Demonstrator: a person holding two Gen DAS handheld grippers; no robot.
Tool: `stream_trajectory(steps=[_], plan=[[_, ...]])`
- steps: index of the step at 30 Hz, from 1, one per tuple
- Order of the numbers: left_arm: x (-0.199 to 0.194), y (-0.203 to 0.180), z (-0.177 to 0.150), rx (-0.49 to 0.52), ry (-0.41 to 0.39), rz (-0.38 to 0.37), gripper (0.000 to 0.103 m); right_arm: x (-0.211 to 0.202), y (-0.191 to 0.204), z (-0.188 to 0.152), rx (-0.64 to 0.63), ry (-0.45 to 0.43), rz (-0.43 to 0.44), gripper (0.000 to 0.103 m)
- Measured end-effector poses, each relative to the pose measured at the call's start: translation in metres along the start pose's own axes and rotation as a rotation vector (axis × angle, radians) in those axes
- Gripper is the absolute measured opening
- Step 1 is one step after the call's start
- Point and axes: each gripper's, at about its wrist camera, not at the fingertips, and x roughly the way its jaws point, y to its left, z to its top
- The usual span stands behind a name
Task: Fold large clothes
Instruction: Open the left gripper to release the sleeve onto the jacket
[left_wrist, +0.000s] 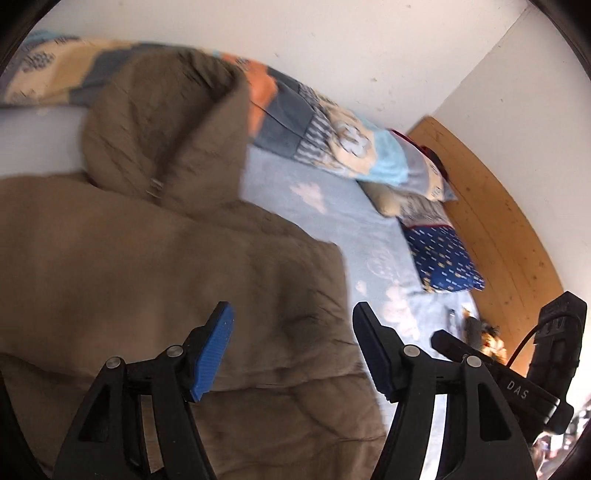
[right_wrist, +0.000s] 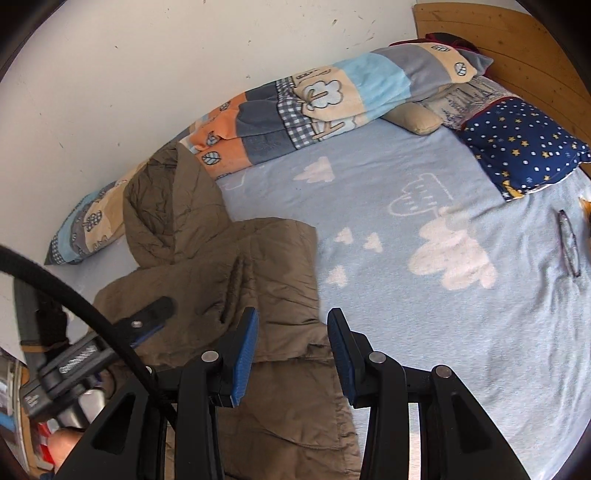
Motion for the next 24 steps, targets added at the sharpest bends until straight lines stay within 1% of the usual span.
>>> stream_trajectory(steps=[2,4,5,6,8,9,11,12,15,17,21,24], plan=[[-0.020,0.026,0.007,0.008,-0.023,0.077,0.066,0.006,0.012,0.001,-0.010,0.004,0.029,0.042],[-0.036,0.057,0.013,0.005,-0.029,0.157,0.066,0.014,0.027,0.001,-0.032,0.010,0.055,0.042],[-0.044,0.076,0.015,-0.008,-0.039,0.196,0.066,0.018,0.036,0.000,-0.047,0.012,0.069,0.041],[-0.050,0.092,0.016,-0.022,-0.043,0.221,0.066,0.022,0.045,0.000,-0.064,0.014,0.079,0.040],[-0.058,0.132,0.014,-0.060,-0.031,0.278,0.066,0.032,0.060,-0.001,-0.096,0.019,0.084,0.040],[-0.059,0.146,0.012,-0.078,-0.021,0.320,0.066,0.036,0.065,-0.002,-0.106,0.023,0.083,0.040],[-0.058,0.173,0.007,-0.076,0.004,0.361,0.066,0.047,0.074,-0.005,-0.120,0.036,0.079,0.039],[-0.055,0.183,0.005,-0.067,0.011,0.372,0.066,0.053,0.077,-0.007,-0.127,0.044,0.073,0.039],[-0.054,0.203,0.001,-0.070,0.015,0.337,0.066,0.069,0.084,-0.012,-0.144,0.065,0.051,0.039],[-0.048,0.209,0.000,-0.078,0.036,0.332,0.067,0.080,0.087,-0.013,-0.156,0.081,0.030,0.039],[-0.038,0.219,-0.003,-0.127,0.072,0.313,0.068,0.110,0.086,-0.021,-0.170,0.153,-0.036,0.039],[-0.035,0.223,-0.006,-0.143,0.087,0.304,0.070,0.131,0.080,-0.027,-0.151,0.205,-0.045,0.039]])
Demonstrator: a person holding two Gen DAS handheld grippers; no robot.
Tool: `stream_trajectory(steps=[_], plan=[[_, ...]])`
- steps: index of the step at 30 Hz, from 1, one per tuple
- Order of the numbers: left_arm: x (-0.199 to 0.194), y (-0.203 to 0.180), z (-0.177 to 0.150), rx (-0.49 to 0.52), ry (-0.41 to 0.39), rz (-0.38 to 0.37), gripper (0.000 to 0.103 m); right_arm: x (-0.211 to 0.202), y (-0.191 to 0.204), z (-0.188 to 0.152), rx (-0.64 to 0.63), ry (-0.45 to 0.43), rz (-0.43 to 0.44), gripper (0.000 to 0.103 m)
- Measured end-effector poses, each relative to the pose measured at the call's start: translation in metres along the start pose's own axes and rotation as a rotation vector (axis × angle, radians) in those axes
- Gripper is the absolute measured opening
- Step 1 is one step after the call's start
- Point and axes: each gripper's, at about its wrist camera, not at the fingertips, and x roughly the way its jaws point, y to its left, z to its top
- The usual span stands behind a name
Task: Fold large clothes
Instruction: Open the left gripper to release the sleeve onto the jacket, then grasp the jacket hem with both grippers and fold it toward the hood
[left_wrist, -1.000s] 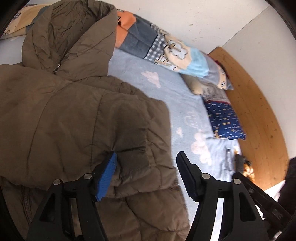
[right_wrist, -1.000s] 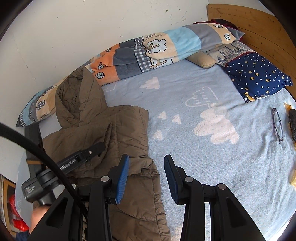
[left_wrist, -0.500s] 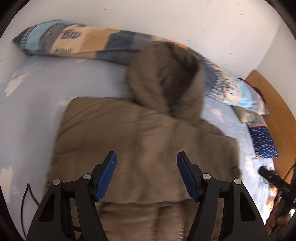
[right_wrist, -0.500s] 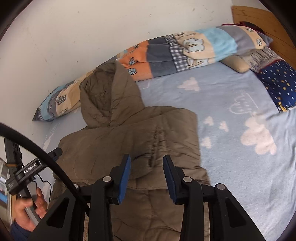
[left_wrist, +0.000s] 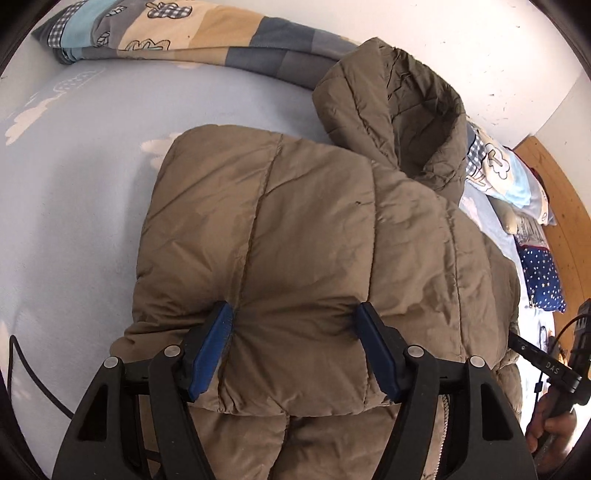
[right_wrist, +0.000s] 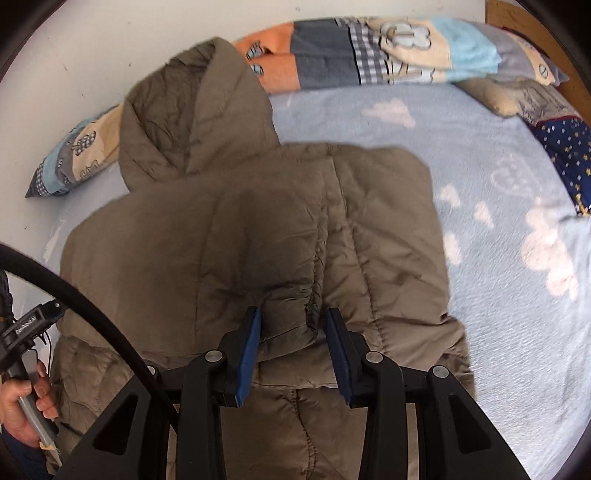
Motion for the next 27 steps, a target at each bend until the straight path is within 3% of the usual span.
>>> stream_trajectory(steps=[7,12,15,19,22,27], plan=[[0.009,-0.004,-0.002,0.022,0.010,0.033,0.071,0.024,-0.006,0.000,-0.003,0.068,-0.015,0.040],[0.003,0.000,-0.002,-0.002,-0.008,0.015,0.070,0.031,-0.007,0.002,0.003,0.080,-0.016,0.041],[-0.016,0.002,-0.002,-0.053,-0.021,-0.030,0.070,0.021,-0.006,0.004,0.000,0.064,-0.018,0.042],[-0.053,0.007,-0.005,-0.068,-0.012,-0.096,0.070,-0.027,-0.009,0.001,0.014,0.003,0.056,0.044],[-0.092,0.011,-0.024,-0.044,-0.037,-0.113,0.075,-0.069,-0.027,-0.016,0.007,-0.062,0.069,0.057],[-0.140,0.042,-0.101,-0.050,-0.015,-0.071,0.081,-0.110,-0.088,-0.089,0.109,-0.048,0.117,0.060]])
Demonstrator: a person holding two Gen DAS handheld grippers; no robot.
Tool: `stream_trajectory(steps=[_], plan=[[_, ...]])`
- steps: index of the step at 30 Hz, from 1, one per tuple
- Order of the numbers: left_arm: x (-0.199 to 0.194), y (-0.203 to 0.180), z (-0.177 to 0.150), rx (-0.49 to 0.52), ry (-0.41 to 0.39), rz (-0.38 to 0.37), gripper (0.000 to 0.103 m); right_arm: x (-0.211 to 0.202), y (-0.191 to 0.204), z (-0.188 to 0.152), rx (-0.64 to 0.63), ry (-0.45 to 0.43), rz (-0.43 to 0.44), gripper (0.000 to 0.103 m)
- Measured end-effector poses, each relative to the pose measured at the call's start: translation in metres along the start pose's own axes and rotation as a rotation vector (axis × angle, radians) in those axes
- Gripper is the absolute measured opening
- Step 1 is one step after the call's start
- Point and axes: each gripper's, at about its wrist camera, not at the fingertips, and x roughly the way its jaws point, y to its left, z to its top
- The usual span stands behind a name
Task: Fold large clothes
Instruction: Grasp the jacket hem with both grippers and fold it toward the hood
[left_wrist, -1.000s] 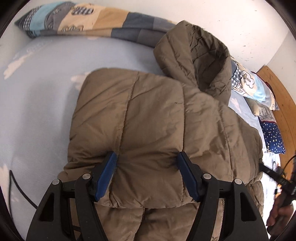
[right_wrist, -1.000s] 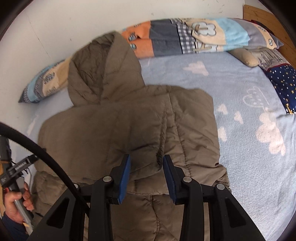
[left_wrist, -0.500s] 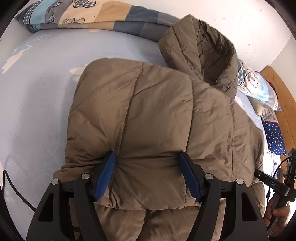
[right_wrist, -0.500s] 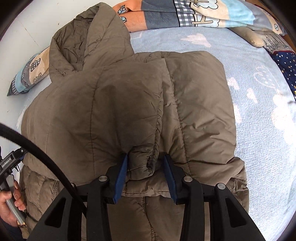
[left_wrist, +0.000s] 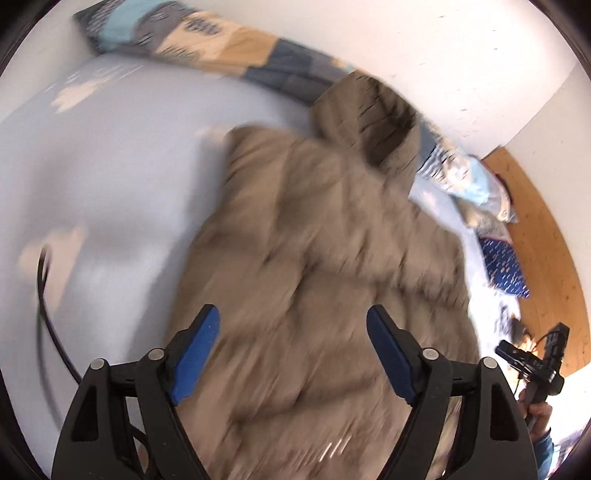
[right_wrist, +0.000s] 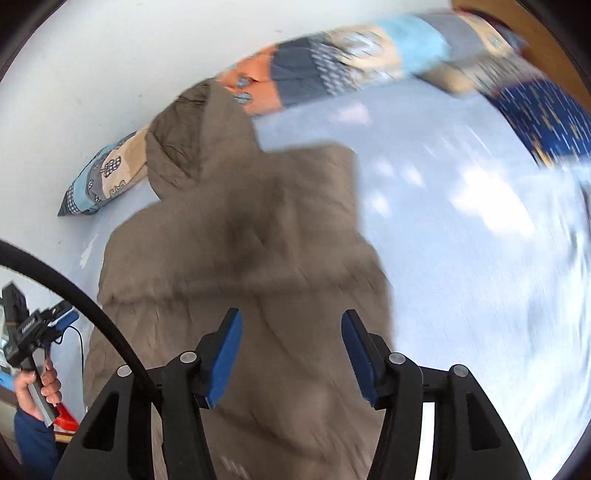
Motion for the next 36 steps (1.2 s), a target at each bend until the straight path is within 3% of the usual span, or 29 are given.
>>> stream_trajectory(steps=[5,7,9,13,17,22,23,24,27,29,33,36], plan=[[-0.022,0.053,-0.087,-0.119,0.100,0.093,0.081,-0.035,-0.067,-0.092,0.189,0.061,0.022,0.061],[-0.026,0.069,-0.113,-0.179,0.139,0.086,0.082,-0.041,-0.082,-0.120,0.265,0.097,0.041,0.063],[-0.030,0.083,-0.134,-0.274,0.176,0.019,0.081,-0.043,-0.091,-0.144,0.319,0.132,0.058,0.065],[-0.037,0.091,-0.150,-0.329,0.180,-0.013,0.082,-0.049,-0.084,-0.171,0.359,0.156,0.096,0.069],[-0.034,0.100,-0.160,-0.369,0.201,-0.028,0.082,-0.047,-0.067,-0.186,0.323,0.177,0.071,0.073],[-0.023,0.100,-0.159,-0.367,0.209,-0.039,0.083,-0.031,-0.056,-0.185,0.300,0.194,0.054,0.076],[-0.024,0.097,-0.158,-0.349,0.207,-0.032,0.082,-0.029,-0.055,-0.188,0.302,0.195,0.057,0.073],[-0.025,0.095,-0.158,-0.333,0.205,-0.025,0.075,-0.028,-0.053,-0.187,0.297,0.194,0.061,0.059],[-0.028,0.087,-0.156,-0.283,0.199,-0.003,0.050,-0.030,-0.046,-0.185,0.257,0.186,0.051,0.033],[-0.033,0.082,-0.157,-0.247,0.194,0.013,0.036,-0.033,-0.041,-0.184,0.233,0.173,0.044,0.023],[-0.047,0.061,-0.161,-0.133,0.157,0.080,0.020,-0.050,-0.030,-0.186,0.191,0.111,0.040,0.015],[-0.053,0.045,-0.164,-0.054,0.133,0.112,0.017,-0.072,-0.024,-0.190,0.182,0.043,0.067,0.013]])
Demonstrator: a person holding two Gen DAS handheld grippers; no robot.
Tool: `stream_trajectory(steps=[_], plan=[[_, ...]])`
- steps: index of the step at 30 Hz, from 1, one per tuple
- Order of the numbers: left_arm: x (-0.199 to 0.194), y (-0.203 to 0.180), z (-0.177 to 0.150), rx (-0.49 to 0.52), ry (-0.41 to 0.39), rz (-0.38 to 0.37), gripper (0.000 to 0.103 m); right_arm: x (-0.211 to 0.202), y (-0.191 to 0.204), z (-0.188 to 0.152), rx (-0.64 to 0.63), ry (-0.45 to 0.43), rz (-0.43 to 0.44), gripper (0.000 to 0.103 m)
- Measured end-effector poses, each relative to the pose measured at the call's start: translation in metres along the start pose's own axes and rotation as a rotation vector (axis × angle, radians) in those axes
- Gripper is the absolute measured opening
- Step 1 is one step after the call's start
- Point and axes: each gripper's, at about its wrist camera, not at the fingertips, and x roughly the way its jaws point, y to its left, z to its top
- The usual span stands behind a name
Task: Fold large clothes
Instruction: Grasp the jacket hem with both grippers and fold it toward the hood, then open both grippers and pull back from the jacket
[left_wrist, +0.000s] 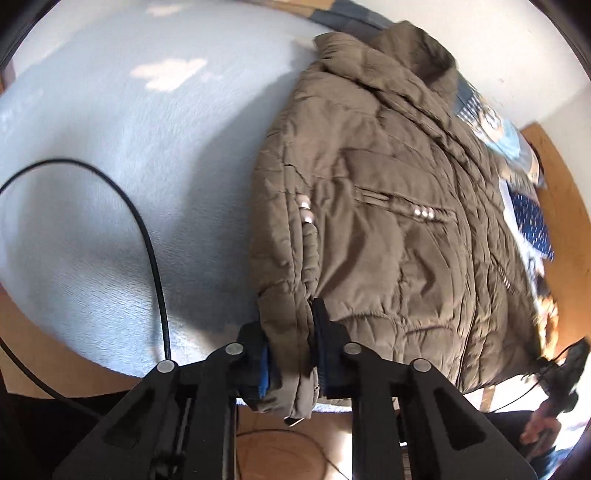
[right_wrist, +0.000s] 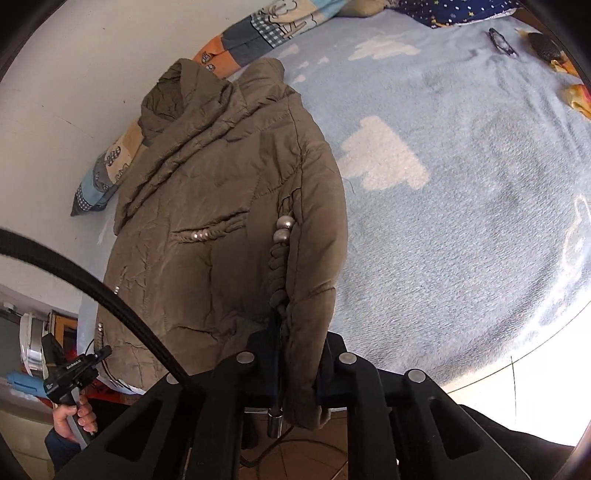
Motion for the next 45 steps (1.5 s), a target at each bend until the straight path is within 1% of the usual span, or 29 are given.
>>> stream_trajectory(steps=[3,5,9,12,14,15,16,17,18,19,21,22,23,24,25,29,33,37,42,45], plan=[[-0.007,-0.005,-0.002,0.025,-0.012,0.007,0.016,-0.018,0.009,-0.005,-0.023,-0.048,0.008,0.012],[-0.014,-0.006,-0.006,0.045,-0.016,0.008,0.016,-0.027,0.012,-0.009,-0.033,-0.063,0.011,0.012],[-0.029,-0.010,-0.015,0.067,-0.013,0.007,0.015,-0.042,0.022,-0.024,-0.073,-0.057,-0.005,0.012],[-0.033,-0.008,-0.020,0.084,0.002,0.030,0.016,-0.053,0.026,-0.039,-0.098,-0.038,-0.036,0.011],[-0.028,-0.007,-0.018,0.087,0.018,0.060,0.018,-0.057,0.019,-0.044,-0.079,-0.024,-0.066,0.012],[-0.027,-0.009,-0.013,0.087,0.020,0.071,0.020,-0.055,0.016,-0.044,-0.074,-0.010,-0.081,0.012],[-0.025,-0.010,-0.008,0.085,0.027,0.084,0.034,-0.052,0.012,-0.042,-0.060,-0.007,-0.097,0.012],[-0.025,-0.010,-0.005,0.085,0.035,0.091,0.043,-0.049,0.007,-0.040,-0.039,0.001,-0.106,0.013],[-0.026,-0.012,-0.005,0.091,0.031,0.098,0.061,-0.045,0.007,-0.038,-0.036,0.017,-0.107,0.015],[-0.028,-0.013,-0.004,0.097,0.023,0.105,0.065,-0.044,0.008,-0.038,-0.039,0.022,-0.114,0.018],[-0.034,-0.013,-0.002,0.109,0.021,0.108,0.065,-0.043,0.012,-0.036,-0.048,0.019,-0.162,0.028],[-0.037,-0.013,-0.002,0.110,0.022,0.104,0.065,-0.044,0.013,-0.036,-0.050,0.023,-0.170,0.032],[-0.042,-0.010,-0.001,0.104,0.019,0.097,0.065,-0.048,0.012,-0.037,-0.043,0.020,-0.170,0.041],[-0.048,-0.010,-0.004,0.097,0.010,0.088,0.065,-0.054,0.010,-0.039,-0.038,0.007,-0.168,0.045],[-0.056,-0.007,-0.005,0.090,-0.005,0.078,0.065,-0.060,0.010,-0.040,-0.037,-0.007,-0.177,0.045],[-0.105,-0.009,-0.003,0.090,-0.127,0.063,0.065,-0.092,0.008,-0.041,-0.044,-0.089,-0.174,0.046],[-0.166,-0.025,0.008,0.139,-0.283,0.048,0.066,-0.125,0.021,-0.034,-0.079,-0.168,-0.096,0.046],[-0.227,-0.050,0.018,0.224,-0.437,0.043,0.070,-0.157,0.056,-0.028,-0.158,-0.251,-0.027,0.046],[-0.297,-0.087,0.022,0.319,-0.588,-0.028,0.072,-0.208,0.109,-0.021,-0.269,-0.370,0.056,0.046],[-0.336,-0.115,0.018,0.404,-0.671,-0.064,0.074,-0.243,0.141,-0.021,-0.334,-0.451,0.100,0.047]])
